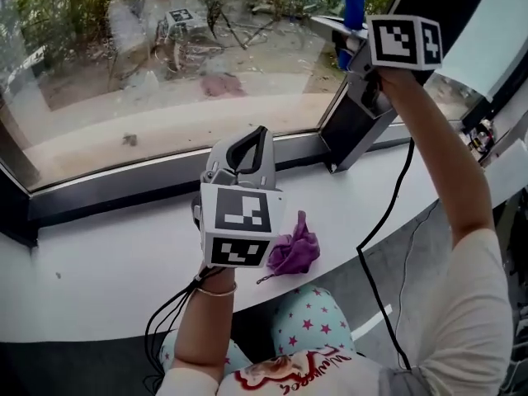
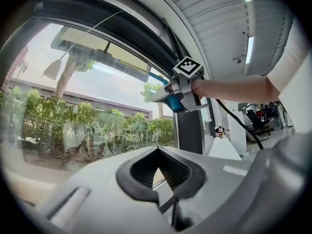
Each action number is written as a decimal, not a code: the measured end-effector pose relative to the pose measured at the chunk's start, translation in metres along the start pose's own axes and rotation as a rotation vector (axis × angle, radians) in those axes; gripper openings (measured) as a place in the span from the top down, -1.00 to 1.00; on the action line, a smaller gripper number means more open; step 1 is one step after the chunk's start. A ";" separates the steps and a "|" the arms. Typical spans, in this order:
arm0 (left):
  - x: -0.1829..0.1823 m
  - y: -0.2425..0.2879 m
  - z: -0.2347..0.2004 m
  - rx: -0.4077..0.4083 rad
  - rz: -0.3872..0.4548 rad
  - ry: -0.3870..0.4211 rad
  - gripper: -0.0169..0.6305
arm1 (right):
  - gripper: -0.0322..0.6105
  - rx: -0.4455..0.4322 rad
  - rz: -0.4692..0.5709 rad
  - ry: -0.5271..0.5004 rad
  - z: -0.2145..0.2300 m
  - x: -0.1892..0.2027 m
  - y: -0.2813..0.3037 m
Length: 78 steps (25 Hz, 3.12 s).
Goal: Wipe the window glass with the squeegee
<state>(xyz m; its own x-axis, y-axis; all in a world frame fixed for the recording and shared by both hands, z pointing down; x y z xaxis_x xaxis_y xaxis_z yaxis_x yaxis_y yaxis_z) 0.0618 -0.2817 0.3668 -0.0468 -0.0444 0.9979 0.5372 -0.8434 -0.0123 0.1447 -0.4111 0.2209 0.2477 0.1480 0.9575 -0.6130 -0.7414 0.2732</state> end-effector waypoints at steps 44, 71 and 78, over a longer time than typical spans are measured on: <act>0.007 -0.033 -0.048 -0.120 0.031 -0.073 0.94 | 0.82 0.042 -0.063 0.340 -0.049 0.228 0.064; 0.019 -0.050 -0.040 -0.119 -0.008 -0.046 0.94 | 0.81 -0.026 -0.289 0.441 -0.070 0.308 0.048; 0.018 -0.052 -0.039 -0.109 -0.008 -0.057 0.94 | 0.81 -0.084 -0.407 0.461 -0.078 0.317 0.035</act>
<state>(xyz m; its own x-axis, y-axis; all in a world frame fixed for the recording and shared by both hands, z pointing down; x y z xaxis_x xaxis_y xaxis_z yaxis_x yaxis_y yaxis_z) -0.0001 -0.2595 0.3832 -0.0009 -0.0099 1.0000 0.4424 -0.8968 -0.0084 0.1432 -0.3388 0.5414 0.1356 0.6895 0.7114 -0.5993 -0.5147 0.6131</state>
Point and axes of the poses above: the fingertips, and each gripper's own axes: y forward along the fingers, z to its right, x out of its underside, the point moved 2 cm from there along -y, backward along the fingers, and after that the axes turned 1 degree about x, right-handed, at the moved point
